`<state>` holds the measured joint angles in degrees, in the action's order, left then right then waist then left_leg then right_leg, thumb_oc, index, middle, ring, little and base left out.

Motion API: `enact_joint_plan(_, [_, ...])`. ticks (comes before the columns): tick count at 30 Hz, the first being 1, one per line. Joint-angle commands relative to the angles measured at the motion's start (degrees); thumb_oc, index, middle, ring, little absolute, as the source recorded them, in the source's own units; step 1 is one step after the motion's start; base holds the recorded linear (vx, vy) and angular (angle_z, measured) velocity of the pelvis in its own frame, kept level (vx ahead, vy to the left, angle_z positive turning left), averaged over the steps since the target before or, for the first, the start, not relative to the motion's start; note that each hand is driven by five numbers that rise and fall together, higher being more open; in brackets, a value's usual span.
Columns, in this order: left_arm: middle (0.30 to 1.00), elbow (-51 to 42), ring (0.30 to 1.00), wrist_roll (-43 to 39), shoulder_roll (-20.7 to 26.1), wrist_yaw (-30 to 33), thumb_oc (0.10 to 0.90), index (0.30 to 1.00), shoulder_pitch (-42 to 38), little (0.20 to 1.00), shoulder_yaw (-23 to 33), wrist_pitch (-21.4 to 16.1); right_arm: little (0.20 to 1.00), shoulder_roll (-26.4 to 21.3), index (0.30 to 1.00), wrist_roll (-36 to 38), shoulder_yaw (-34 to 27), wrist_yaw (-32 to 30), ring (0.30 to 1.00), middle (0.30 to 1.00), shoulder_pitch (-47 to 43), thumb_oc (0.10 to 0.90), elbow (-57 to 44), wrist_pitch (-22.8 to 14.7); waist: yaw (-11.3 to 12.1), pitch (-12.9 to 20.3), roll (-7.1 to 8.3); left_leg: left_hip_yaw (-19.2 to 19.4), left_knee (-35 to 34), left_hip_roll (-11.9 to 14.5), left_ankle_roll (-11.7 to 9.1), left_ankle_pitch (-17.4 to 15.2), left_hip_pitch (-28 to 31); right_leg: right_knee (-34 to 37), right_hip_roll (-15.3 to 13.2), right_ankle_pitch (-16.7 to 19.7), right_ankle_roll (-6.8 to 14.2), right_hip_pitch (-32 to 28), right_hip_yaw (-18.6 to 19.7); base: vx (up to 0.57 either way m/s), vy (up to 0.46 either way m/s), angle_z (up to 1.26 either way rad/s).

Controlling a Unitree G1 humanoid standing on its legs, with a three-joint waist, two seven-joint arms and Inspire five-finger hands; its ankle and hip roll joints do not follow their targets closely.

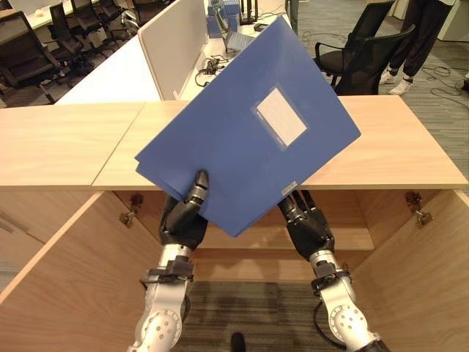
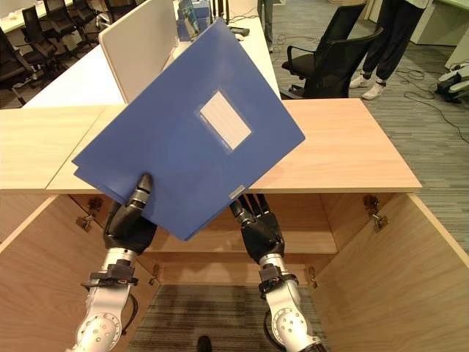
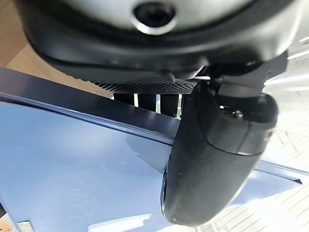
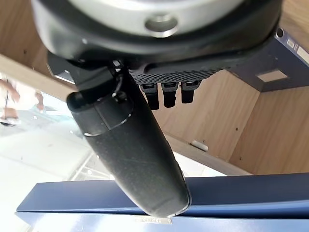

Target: Put the empty folder in the office cabinet

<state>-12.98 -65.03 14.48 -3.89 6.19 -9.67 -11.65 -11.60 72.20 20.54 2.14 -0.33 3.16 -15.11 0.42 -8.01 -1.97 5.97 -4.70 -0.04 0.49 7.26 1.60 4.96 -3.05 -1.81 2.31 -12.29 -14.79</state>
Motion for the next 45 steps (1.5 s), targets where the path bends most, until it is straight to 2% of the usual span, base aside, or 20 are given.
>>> enact_joint_plan(1, [0.3,-1.86,0.3,2.16,2.36,-4.3,0.4,0.3,-4.85,0.3,-5.64,0.78,0.9,6.02,0.9,-0.58,-2.58,1.81,0.9,0.9,-14.56,0.8,-1.91,-5.5,0.61,1.98,1.79,-4.67,-0.3,2.18,-2.55,-11.03,7.97,0.04,-3.07,-2.61,3.58,0.04,3.61,0.0,0.0,0.0])
enact_joint_plan(14, [0.3,-2.26,0.3,1.52,2.56,-4.46,0.4,0.3,-4.78,0.3,-5.53,0.89,0.9,6.38,0.9,-2.06,-4.03,-1.14,0.9,0.9,-14.11,0.8,2.45,-5.41,0.71,1.74,1.75,-4.82,-0.3,2.02,-2.46,-11.2,7.98,0.04,-3.1,-2.64,3.67,-0.02,3.54,0.0,0.0,0.0])
enact_joint_plan(27, [0.3,-4.12,0.3,1.24,3.33,-3.98,0.4,0.3,-3.84,0.3,-5.39,0.72,0.9,8.0,0.9,-4.6,-6.56,-6.84,0.9,0.9,-15.2,0.8,9.4,-6.18,1.03,1.69,1.35,-4.76,-0.3,1.92,-2.34,-11.37,8.34,0.04,-3.1,-2.74,3.57,-0.25,3.71,0.0,0.0,0.0])
enact_joint_plan(32, [0.3,-3.98,0.3,1.52,3.42,-3.85,0.4,0.3,-4.06,0.3,-5.18,0.45,0.9,8.2,0.9,-4.07,-6.18,-6.37,0.9,0.9,-15.45,0.8,9.28,-6.05,1.12,1.46,1.31,-4.9,-0.3,1.85,-2.29,-11.32,8.33,0.04,-3.03,-2.71,3.56,-0.29,3.66,0.0,0.0,0.0])
enact_joint_plan(38, [0.3,-4.5,0.3,2.21,3.3,-4.1,0.4,0.3,-5.02,0.3,-0.84,-1.38,0.9,4.03,0.9,-5.88,-4.94,-1.26,0.9,0.9,-11.5,0.8,4.94,-2.86,1.12,1.31,1.6,-5.23,-0.3,1.78,-2.47,-11.03,7.79,-0.13,-2.99,-2.73,3.64,0.04,3.17,0.0,0.0,0.0])
enact_joint_plan(39, [0.3,-4.74,0.3,2.74,3.52,-4.81,0.4,0.3,-4.92,0.3,3.37,-2.89,0.9,0.69,0.9,-7.09,-6.42,2.43,0.9,0.9,-7.5,0.8,2.77,-1.34,1.35,1.15,1.85,-5.72,-0.3,1.63,-2.58,-10.83,7.36,-0.11,-3.03,-2.77,3.88,0.11,2.61,0.01,0.02,0.04])
enact_joint_plan(43, [0.3,-5.3,0.3,3.72,4.04,-5.29,0.4,0.3,-4.56,0.3,8.36,-4.22,0.9,-2.17,0.9,-9.36,-9.15,5.06,0.9,0.9,-2.34,0.8,0.23,-0.07,1.7,1.27,2.14,-6.17,-0.3,1.57,-2.74,-10.75,6.73,-0.12,-3.07,-2.89,4.03,0.42,1.68,0.02,0.021,0.16])
enact_joint_plan(45, [0.3,-6.31,0.3,4.64,4.35,-5.24,0.4,0.3,-4.22,0.3,12.87,-6.07,0.9,-3.53,0.9,-11.21,-11.76,6.38,0.9,0.9,1.45,0.8,0.73,1.23,1.98,1.27,2.38,-6.48,-0.3,1.58,-2.96,-10.59,5.94,-0.15,-3.09,-2.85,4.21,0.95,1.01,0.01,0.034,0.1])
